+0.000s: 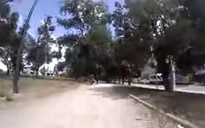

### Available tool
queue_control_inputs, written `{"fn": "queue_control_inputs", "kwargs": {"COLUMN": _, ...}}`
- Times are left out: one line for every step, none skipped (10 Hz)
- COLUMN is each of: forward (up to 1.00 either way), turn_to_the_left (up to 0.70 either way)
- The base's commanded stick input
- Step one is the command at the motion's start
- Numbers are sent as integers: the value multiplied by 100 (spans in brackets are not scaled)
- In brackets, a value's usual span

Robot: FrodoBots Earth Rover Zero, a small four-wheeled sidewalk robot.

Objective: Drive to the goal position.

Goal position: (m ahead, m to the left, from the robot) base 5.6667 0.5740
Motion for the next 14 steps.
{"fn": "queue_control_inputs", "kwargs": {"forward": 100, "turn_to_the_left": 0}}
{"fn": "queue_control_inputs", "kwargs": {"forward": 100, "turn_to_the_left": 0}}
{"fn": "queue_control_inputs", "kwargs": {"forward": 100, "turn_to_the_left": 0}}
{"fn": "queue_control_inputs", "kwargs": {"forward": 100, "turn_to_the_left": 0}}
{"fn": "queue_control_inputs", "kwargs": {"forward": 100, "turn_to_the_left": 0}}
{"fn": "queue_control_inputs", "kwargs": {"forward": 100, "turn_to_the_left": 0}}
{"fn": "queue_control_inputs", "kwargs": {"forward": 100, "turn_to_the_left": 0}}
{"fn": "queue_control_inputs", "kwargs": {"forward": 100, "turn_to_the_left": 0}}
{"fn": "queue_control_inputs", "kwargs": {"forward": 100, "turn_to_the_left": 0}}
{"fn": "queue_control_inputs", "kwargs": {"forward": 100, "turn_to_the_left": 0}}
{"fn": "queue_control_inputs", "kwargs": {"forward": 100, "turn_to_the_left": 0}}
{"fn": "queue_control_inputs", "kwargs": {"forward": 100, "turn_to_the_left": 0}}
{"fn": "queue_control_inputs", "kwargs": {"forward": 100, "turn_to_the_left": 0}}
{"fn": "queue_control_inputs", "kwargs": {"forward": 100, "turn_to_the_left": 0}}
